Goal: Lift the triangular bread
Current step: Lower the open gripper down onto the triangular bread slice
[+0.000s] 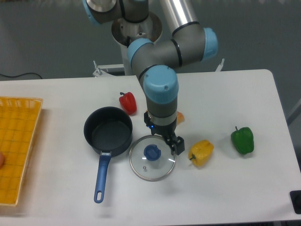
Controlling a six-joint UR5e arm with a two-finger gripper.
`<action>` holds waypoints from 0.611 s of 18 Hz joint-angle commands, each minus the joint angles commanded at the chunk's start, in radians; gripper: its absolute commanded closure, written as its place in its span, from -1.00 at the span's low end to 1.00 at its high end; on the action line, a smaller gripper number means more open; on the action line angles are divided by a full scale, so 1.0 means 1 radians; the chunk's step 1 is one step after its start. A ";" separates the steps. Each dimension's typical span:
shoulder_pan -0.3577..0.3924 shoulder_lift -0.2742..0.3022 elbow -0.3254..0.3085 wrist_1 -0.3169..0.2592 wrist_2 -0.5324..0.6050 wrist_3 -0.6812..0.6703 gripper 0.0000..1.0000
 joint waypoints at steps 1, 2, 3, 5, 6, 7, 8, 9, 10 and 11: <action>0.000 -0.002 -0.009 0.001 0.003 0.011 -1.00; 0.000 0.000 -0.017 0.003 0.005 0.029 -1.00; 0.000 0.000 -0.015 -0.002 0.000 0.046 -1.00; 0.002 0.005 -0.024 -0.003 0.008 0.052 -1.00; 0.002 0.005 -0.037 -0.002 0.006 0.051 -1.00; 0.002 0.008 -0.038 -0.003 0.008 0.049 -1.00; 0.003 0.012 -0.044 0.000 0.011 0.049 -1.00; 0.005 0.011 -0.055 0.005 0.018 0.043 -1.00; 0.009 0.012 -0.055 0.003 0.031 0.051 -1.00; 0.012 0.012 -0.058 0.002 0.041 0.052 -1.00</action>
